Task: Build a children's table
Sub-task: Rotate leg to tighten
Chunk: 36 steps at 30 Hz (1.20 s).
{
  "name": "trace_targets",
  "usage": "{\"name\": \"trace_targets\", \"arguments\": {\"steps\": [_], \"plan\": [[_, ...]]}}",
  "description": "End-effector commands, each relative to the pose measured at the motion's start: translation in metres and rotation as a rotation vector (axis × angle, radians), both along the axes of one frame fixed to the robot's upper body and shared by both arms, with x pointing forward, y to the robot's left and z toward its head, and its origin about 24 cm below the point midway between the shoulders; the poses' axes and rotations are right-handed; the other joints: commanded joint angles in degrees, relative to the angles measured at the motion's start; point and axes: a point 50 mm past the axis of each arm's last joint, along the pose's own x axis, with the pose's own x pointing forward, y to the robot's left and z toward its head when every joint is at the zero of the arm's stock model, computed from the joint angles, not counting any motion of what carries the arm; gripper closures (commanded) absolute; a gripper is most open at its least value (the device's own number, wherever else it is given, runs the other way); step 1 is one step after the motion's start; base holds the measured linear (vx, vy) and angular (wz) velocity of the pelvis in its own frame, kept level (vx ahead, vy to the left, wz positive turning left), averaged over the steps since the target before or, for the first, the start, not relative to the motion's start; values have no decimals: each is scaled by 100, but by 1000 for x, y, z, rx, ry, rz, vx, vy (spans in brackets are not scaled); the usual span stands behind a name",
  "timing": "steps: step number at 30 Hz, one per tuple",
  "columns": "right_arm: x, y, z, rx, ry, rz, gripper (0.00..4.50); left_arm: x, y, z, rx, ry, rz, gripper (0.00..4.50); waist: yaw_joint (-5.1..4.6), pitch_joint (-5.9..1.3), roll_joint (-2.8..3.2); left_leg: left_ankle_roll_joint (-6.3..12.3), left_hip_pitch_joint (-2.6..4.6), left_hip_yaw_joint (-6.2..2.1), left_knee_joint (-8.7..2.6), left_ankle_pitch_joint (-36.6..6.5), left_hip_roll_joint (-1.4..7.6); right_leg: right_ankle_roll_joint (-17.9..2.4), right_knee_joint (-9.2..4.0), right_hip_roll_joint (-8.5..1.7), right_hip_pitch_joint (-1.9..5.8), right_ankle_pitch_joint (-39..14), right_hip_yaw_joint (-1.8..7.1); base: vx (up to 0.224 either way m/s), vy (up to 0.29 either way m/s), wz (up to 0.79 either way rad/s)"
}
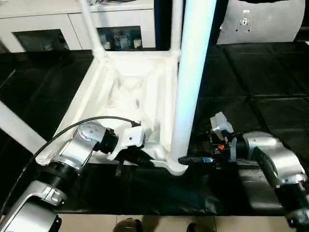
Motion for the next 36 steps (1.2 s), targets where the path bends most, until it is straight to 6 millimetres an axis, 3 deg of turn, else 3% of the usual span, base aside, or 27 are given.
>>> {"name": "trace_targets", "arguments": {"steps": [1,8,12,20,25,28,31,33,35,36], "plan": [[0,3,0,-16,-1,41,145,-5,-9,-4,43,23,-108,450,-33,-393,-114,694,105,-77,-361,-661,340,-1531,-278,-411,296,-783,252,0,0,0],[3,9,-2,-19,7,61,201,-4,-10,-6,48,16,-124,450,-32,-382,-85,598,109,-87,-371,-812,342,-1483,-297,-410,292,-1002,251,0,0,0],[3,13,-4,-9,18,69,233,-5,-10,-7,54,18,-131,450,-36,-379,-99,596,102,-90,-372,-809,344,-1512,-283,-407,294,-916,251,0,0,0],[-2,14,-6,7,56,81,250,-3,-8,-8,59,12,-111,450,-43,-375,-107,548,116,-83,-376,-874,345,-1471,-301,-403,285,-1103,262,0,0,0],[-10,21,-5,43,85,-18,251,5,-12,-6,14,-3,58,450,-31,-341,-96,509,119,-79,-402,-951,357,-1427,-326,-401,275,-1246,274,0,0,0],[-14,32,-9,41,62,-112,251,8,-22,-4,-39,2,171,450,-48,-267,-87,294,156,-82,-446,-1419,338,-1227,-422,-416,225,-2102,288,0,0,0],[-17,44,-13,41,55,-192,251,8,-32,-3,-62,2,232,450,-141,-209,-103,103,139,-132,-504,-1815,310,-879,-505,-424,230,-2957,277,0,0,0],[-17,57,-16,52,65,-279,251,10,-42,-2,-78,-7,305,450,-246,-125,-93,-58,201,-180,-525,-2326,266,-562,-609,-436,159,-3890,244,0,0,0],[-14,64,-17,56,57,-346,251,13,-48,-1,-83,-18,353,450,-355,-117,-104,-137,215,-236,-534,-2610,229,-302,-681,-449,167,-4379,187,0,0,0],[-13,69,-19,52,52,-395,251,15,-52,-1,-86,-33,399,450,-420,-125,-101,-131,192,-265,-556,-2656,229,-217,-694,-447,199,-4337,153,0,0,0]]}}
